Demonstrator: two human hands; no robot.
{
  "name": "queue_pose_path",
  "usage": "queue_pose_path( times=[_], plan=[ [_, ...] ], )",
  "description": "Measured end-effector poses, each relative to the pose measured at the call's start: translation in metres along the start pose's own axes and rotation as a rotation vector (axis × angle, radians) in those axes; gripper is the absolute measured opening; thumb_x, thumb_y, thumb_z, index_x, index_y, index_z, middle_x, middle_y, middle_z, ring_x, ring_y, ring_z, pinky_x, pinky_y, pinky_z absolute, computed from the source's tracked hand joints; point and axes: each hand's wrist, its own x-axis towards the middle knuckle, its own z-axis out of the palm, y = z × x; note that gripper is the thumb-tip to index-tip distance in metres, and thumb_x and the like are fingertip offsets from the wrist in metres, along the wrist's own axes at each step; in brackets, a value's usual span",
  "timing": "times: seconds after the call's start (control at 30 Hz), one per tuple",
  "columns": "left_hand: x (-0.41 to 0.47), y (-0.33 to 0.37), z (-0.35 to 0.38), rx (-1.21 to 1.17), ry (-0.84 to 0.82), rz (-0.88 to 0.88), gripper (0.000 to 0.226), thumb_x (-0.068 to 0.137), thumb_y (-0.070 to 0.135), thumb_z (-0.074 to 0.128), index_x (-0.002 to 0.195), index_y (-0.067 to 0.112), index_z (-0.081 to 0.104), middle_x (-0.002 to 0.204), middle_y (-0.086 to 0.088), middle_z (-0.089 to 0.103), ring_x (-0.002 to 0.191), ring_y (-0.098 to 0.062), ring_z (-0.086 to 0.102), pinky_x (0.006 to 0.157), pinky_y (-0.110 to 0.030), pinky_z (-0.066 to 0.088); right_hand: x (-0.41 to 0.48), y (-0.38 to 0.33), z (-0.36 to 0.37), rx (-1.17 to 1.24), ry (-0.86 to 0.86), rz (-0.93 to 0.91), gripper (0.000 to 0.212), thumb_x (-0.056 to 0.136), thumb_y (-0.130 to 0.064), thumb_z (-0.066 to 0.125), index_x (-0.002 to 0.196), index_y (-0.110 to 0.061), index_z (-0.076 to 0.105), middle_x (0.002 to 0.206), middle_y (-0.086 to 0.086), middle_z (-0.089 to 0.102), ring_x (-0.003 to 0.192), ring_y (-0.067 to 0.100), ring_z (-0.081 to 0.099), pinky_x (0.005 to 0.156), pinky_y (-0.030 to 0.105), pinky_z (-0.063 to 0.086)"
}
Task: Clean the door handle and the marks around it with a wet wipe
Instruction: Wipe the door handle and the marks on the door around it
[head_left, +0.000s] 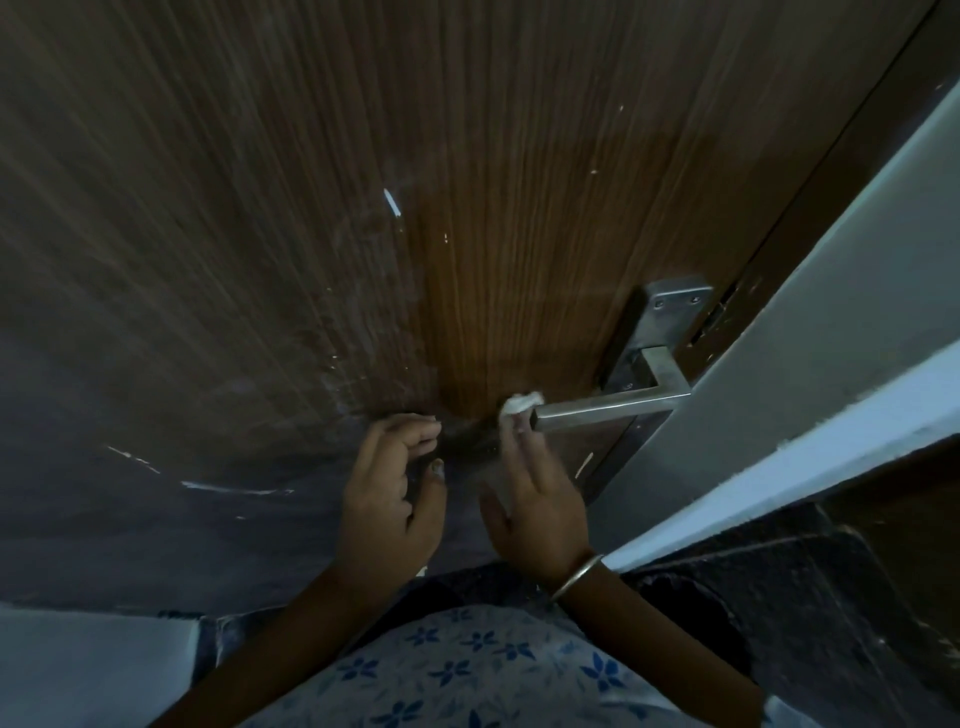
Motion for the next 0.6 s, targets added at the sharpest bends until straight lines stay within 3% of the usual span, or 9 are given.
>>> queue_pose_path(
  times=[0.1,0.2,0.33,0.43,0.5,0.6],
  plan=[
    [0.002,0.002,0.000,0.022,-0.020,0.018,0.026,0.084,0.010,0.050,0.107,0.002,0.057,0.108,-0.006,0.053,0.098,-0.012,0.059,0.088,-0.015,0.048,0.002,-0.007,0.005,-0.092,-0.093,-0.147,0.083,0.079,-0.037,0.054,0.150,-0.018,0.014,0.155,0.006,0.014,0.089,0.021,0.059,0.062,0.028,0.054],
    [0.004,0.002,0.000,0.022,-0.022,0.017,0.024,0.084,0.007,0.051,0.107,0.003,0.057,0.107,-0.005,0.054,0.098,-0.012,0.059,0.087,-0.016,0.048,0.002,-0.001,0.003,-0.135,-0.061,-0.128,0.077,0.080,-0.037,0.057,0.146,-0.019,0.024,0.150,0.006,0.026,0.086,0.022,0.060,0.058,0.029,0.054],
    [0.003,0.001,0.000,-0.011,-0.026,0.016,0.025,0.084,0.011,0.049,0.107,0.005,0.056,0.107,-0.006,0.053,0.098,-0.013,0.059,0.088,-0.019,0.050,-0.005,0.020,-0.002,-0.140,0.092,0.134,0.074,0.076,-0.038,0.066,0.134,-0.006,0.034,0.131,0.027,0.050,0.100,0.040,0.063,0.070,0.038,0.057],
    [0.003,0.001,0.002,-0.021,-0.032,0.020,0.025,0.084,0.010,0.049,0.106,0.003,0.056,0.107,-0.004,0.051,0.098,-0.013,0.058,0.088,-0.017,0.049,-0.007,0.031,-0.003,-0.014,0.221,0.319,0.073,0.085,-0.043,0.052,0.139,-0.002,0.023,0.144,0.035,0.028,0.125,0.048,0.043,0.087,0.049,0.051],
    [0.003,0.002,0.004,-0.030,-0.036,0.020,0.024,0.083,0.004,0.053,0.107,0.005,0.055,0.107,-0.002,0.051,0.098,-0.013,0.058,0.088,-0.017,0.049,-0.007,0.031,-0.001,0.019,0.244,0.327,0.073,0.088,-0.046,0.048,0.141,-0.003,0.021,0.148,0.031,0.020,0.131,0.046,0.034,0.087,0.054,0.052],
    [0.004,0.004,0.007,-0.040,-0.049,0.018,0.023,0.083,0.004,0.052,0.107,0.004,0.056,0.107,-0.005,0.053,0.099,-0.013,0.058,0.088,-0.017,0.048,-0.008,0.022,0.003,-0.020,0.218,0.237,0.069,0.087,-0.047,0.048,0.136,-0.003,0.029,0.144,0.025,0.022,0.131,0.040,0.035,0.088,0.050,0.052]
  ],
)
